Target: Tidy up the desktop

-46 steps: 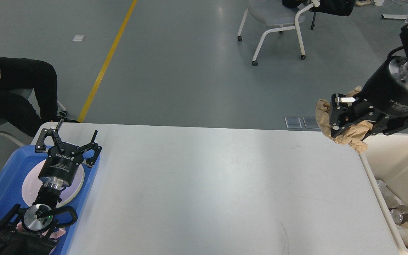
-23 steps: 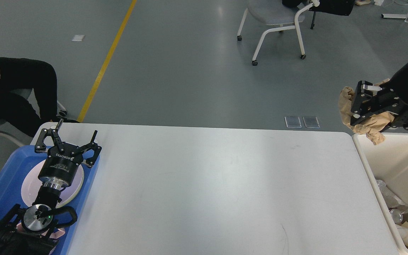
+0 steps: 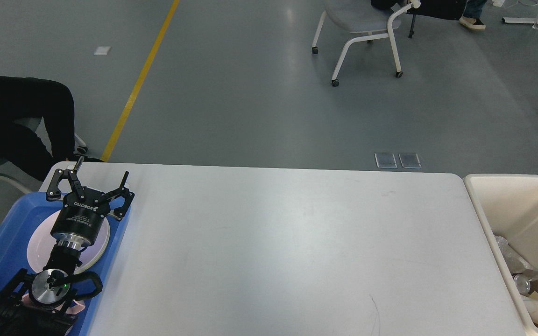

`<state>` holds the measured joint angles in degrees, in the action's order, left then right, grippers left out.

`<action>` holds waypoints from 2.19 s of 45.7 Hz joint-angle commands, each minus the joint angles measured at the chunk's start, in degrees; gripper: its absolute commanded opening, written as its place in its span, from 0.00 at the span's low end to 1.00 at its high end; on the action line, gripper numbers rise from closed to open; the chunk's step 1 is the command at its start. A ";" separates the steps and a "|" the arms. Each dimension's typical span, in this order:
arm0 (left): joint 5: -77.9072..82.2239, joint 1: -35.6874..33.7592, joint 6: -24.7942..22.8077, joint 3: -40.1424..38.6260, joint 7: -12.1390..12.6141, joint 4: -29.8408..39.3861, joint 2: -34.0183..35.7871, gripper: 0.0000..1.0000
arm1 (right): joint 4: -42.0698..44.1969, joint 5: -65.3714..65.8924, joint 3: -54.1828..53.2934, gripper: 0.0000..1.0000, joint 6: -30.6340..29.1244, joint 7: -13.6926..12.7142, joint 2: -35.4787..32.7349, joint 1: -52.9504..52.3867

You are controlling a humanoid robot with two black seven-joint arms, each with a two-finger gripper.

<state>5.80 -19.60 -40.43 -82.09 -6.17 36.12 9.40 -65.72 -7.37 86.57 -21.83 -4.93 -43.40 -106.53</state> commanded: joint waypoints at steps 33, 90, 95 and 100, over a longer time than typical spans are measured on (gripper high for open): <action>0.00 0.00 0.00 0.00 0.02 0.00 0.01 0.96 | 67.04 -0.89 -36.91 0.00 17.18 0.01 23.80 76.65; 0.00 0.08 0.00 0.00 0.02 0.00 0.01 0.96 | 64.41 -4.49 -90.76 1.00 21.92 0.80 17.75 62.95; 0.00 0.00 0.00 0.00 -0.07 0.09 0.01 0.96 | 54.85 -4.49 -99.57 1.00 21.92 0.80 12.57 57.76; 0.00 0.00 0.00 0.00 0.02 0.00 0.01 0.96 | 40.96 -4.49 -103.70 1.00 21.92 0.89 6.33 56.43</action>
<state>5.81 -19.60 -40.43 -82.09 -6.18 36.13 9.42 -11.45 -11.87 -12.15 0.11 -4.14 -30.98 -48.32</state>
